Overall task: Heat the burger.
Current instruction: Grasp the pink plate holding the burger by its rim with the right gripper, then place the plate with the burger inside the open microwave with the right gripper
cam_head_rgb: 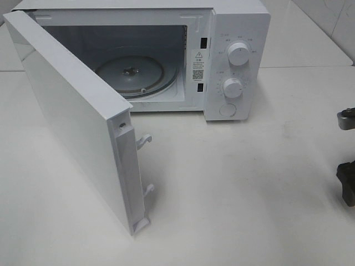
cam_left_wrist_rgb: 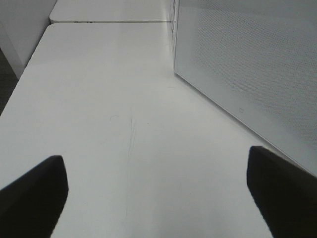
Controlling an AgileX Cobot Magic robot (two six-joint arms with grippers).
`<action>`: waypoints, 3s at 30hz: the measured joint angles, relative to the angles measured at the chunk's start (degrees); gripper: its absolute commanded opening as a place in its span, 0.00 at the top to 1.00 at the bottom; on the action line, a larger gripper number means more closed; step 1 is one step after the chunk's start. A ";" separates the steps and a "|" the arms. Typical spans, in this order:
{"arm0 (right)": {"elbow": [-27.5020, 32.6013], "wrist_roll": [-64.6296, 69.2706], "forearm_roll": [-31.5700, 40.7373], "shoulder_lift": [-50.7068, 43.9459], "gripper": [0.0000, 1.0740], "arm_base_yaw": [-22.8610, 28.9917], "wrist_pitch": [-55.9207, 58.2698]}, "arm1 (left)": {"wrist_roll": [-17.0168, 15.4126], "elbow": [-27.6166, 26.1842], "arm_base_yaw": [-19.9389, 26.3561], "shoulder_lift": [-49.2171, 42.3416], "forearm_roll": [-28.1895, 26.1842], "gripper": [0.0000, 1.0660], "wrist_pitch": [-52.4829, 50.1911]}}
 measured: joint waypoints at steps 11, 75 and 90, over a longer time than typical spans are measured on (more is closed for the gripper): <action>-0.06 0.00 0.00 5.21 0.20 -1.49 -3.21 | 0.00 0.00 0.00 0.00 0.00 0.16 0.00; 5.39 32.54 -21.66 -2.18 1.00 16.33 10.03 | 0.00 0.00 0.00 0.00 0.00 0.16 0.00; 6.30 34.03 -22.75 -2.29 1.00 27.44 13.18 | 0.00 0.00 0.00 0.00 0.00 0.16 0.00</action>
